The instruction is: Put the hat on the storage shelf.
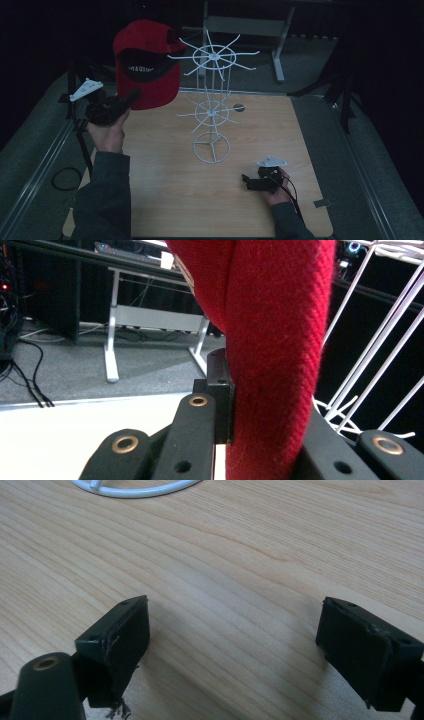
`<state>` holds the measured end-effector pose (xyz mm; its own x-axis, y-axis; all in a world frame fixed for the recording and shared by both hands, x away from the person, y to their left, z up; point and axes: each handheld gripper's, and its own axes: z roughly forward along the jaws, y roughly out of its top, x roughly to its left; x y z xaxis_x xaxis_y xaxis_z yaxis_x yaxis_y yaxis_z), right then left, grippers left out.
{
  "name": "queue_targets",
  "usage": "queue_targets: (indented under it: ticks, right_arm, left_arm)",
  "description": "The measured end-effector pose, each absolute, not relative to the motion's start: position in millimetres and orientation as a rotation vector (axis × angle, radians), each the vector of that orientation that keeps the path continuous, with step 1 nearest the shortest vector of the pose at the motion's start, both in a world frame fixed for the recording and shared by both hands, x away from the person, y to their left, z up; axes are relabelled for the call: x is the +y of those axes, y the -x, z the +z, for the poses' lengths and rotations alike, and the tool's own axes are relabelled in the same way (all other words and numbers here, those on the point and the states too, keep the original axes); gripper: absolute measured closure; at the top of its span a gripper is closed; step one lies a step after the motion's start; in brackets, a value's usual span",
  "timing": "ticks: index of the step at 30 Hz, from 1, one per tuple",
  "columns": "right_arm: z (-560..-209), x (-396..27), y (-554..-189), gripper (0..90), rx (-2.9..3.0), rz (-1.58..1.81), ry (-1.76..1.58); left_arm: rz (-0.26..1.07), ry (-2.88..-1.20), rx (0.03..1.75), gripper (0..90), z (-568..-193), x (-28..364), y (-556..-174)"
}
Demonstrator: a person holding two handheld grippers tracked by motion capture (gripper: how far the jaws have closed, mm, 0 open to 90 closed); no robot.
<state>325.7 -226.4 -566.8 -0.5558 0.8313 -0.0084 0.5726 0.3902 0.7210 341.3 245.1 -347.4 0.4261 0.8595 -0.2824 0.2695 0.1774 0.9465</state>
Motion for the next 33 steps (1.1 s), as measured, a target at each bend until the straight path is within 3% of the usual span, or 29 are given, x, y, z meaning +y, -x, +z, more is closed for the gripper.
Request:
queue_targets:
  ticks: [33]
  right_arm:
    - [-566.8,-226.4,-325.6,13.7,2.285,0.967,-1.216]
  left_arm:
    - [0.575,-1.326,1.024,85.3,-322.8,240.3,-338.3]
